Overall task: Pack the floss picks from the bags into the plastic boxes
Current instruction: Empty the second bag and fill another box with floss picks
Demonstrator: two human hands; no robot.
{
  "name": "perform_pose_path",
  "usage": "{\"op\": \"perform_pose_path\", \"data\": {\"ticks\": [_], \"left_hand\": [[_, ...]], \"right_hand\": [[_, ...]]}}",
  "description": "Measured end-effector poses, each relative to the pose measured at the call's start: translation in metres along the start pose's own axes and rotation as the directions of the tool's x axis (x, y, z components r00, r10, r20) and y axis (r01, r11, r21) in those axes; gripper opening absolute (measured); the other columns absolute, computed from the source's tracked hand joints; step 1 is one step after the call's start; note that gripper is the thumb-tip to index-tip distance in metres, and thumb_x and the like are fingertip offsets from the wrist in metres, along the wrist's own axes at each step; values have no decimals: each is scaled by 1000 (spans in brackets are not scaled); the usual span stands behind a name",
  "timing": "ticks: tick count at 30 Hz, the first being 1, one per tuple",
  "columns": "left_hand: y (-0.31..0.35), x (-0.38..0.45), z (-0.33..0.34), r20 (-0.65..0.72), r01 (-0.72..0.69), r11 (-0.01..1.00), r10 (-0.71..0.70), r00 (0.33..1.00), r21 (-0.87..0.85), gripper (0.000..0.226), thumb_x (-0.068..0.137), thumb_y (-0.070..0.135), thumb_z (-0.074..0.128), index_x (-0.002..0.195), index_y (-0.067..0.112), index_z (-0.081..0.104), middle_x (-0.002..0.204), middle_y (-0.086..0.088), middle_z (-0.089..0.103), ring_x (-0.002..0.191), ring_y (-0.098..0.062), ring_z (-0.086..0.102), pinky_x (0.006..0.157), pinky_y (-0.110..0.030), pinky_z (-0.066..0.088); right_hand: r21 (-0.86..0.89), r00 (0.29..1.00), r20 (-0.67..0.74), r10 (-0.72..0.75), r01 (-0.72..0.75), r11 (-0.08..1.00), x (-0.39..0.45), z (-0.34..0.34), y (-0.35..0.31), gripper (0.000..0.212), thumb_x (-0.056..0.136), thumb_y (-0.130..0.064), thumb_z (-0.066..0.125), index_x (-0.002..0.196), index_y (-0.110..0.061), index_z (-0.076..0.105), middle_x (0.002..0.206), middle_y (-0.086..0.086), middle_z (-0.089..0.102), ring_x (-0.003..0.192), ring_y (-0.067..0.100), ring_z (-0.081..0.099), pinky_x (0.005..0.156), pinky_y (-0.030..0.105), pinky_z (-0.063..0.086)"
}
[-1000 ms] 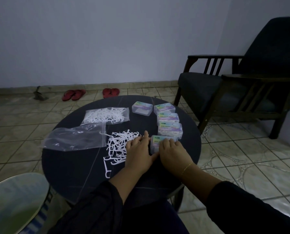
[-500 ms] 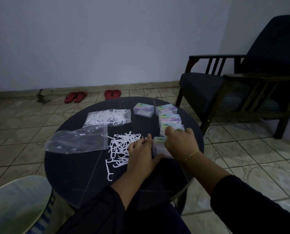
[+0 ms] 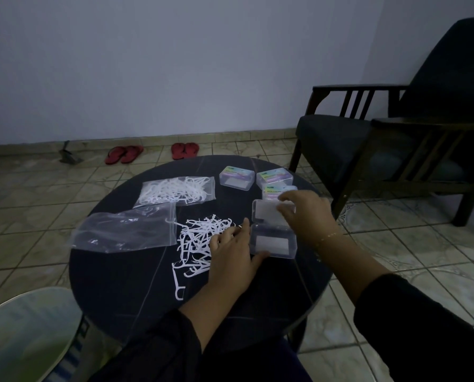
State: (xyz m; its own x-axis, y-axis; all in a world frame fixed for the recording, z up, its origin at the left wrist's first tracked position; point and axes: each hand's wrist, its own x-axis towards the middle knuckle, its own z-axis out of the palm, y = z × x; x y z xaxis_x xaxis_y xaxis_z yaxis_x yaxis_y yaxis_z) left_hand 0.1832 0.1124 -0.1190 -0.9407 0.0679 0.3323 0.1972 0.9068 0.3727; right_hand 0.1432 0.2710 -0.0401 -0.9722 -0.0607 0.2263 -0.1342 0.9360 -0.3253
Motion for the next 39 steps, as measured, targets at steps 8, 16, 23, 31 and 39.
{"op": "perform_pose_path", "data": {"ticks": [8, 16, 23, 31, 39], "left_hand": [[2, 0, 4, -22, -111, 979, 117, 993, 171, 61, 87, 52, 47, 132, 11, 50, 123, -4, 61, 120, -22, 50, 97, -39, 28], [2, -11, -11, -161, -158, 980, 177, 971, 123, 59, 91, 51, 38, 136, 15, 46, 142, 0, 48, 129, -16, 35, 98, -36, 20], [-47, -39, -41, -296, -205, 978, 208, 932, 39, 41, 82, 23, 41, 116, 25, 63, 117, 9, 61, 110, -10, 45, 89, -27, 21], [-125, -60, -77, 9, -43, 999, 43, 999, 23, 54, 71, 21, 40, 116, 34, 65, 122, 23, 53, 114, -9, 40, 86, -27, 19], [-127, -60, -74, 36, -17, 999, 16, 999, 28, 70, 67, 73, 25, 117, 42, 64, 116, 30, 52, 106, 2, 27, 84, -24, 14]], "right_hand": [[-241, 986, 122, 111, -79, 967, 3, 31, 3, 63, 100, -40, 28, 151, -18, -2, 159, 6, -6, 146, 26, -6, 114, 54, 8], [-188, 999, -25, 35, -39, 981, -28, 26, -13, 61, 100, -40, 30, 151, -22, 3, 159, 4, -13, 145, 24, -14, 114, 51, 4], [-120, 942, 127, -310, 325, 938, -65, 35, -49, 49, 93, -42, 46, 141, -31, 39, 147, -8, 34, 134, 18, 23, 104, 39, 21], [-161, 875, 307, -375, 436, 885, -66, 56, -82, 59, 90, -54, 45, 143, -28, 37, 142, -4, 39, 130, 21, 26, 102, 41, 22], [-276, 894, 331, -301, 397, 875, -58, 75, -103, 45, 99, -43, 34, 137, -20, 42, 136, 3, 41, 128, 24, 28, 102, 44, 23]]}}
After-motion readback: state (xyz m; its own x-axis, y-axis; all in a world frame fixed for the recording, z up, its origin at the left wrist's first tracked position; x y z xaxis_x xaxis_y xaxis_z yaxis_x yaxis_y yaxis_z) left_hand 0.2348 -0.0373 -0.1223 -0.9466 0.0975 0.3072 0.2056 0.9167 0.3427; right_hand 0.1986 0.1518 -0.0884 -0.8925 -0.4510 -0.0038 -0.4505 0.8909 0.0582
